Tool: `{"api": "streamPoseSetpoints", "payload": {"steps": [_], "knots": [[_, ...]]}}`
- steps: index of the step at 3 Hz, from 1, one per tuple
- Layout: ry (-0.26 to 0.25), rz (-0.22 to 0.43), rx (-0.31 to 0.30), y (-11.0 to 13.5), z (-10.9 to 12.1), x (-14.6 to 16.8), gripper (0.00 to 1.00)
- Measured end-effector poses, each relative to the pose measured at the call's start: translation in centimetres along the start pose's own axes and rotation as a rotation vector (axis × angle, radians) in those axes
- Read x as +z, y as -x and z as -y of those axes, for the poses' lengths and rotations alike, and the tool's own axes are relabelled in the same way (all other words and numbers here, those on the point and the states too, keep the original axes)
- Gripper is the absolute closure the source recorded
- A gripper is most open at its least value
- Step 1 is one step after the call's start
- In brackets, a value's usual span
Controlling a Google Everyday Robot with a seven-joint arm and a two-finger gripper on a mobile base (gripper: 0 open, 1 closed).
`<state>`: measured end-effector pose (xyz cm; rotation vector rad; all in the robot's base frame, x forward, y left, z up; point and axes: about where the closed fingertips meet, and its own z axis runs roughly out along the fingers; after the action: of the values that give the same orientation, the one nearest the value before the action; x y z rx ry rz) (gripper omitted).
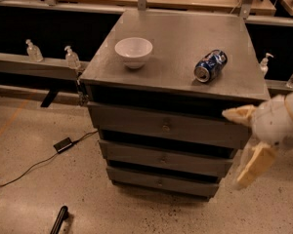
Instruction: Open bottom drawer
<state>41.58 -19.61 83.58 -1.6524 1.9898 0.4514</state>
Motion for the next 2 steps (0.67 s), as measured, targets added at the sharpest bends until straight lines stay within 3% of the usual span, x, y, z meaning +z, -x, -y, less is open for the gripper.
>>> {"api": "streamPoseSetpoints", "payload": {"steps": [1, 2], "knots": [[-0.010, 0.206, 0.200, -5.7, -2.6, 3.9, 0.00], [0.031, 0.319, 0.342, -8.3, -4.0, 5.3, 0.00]]}}
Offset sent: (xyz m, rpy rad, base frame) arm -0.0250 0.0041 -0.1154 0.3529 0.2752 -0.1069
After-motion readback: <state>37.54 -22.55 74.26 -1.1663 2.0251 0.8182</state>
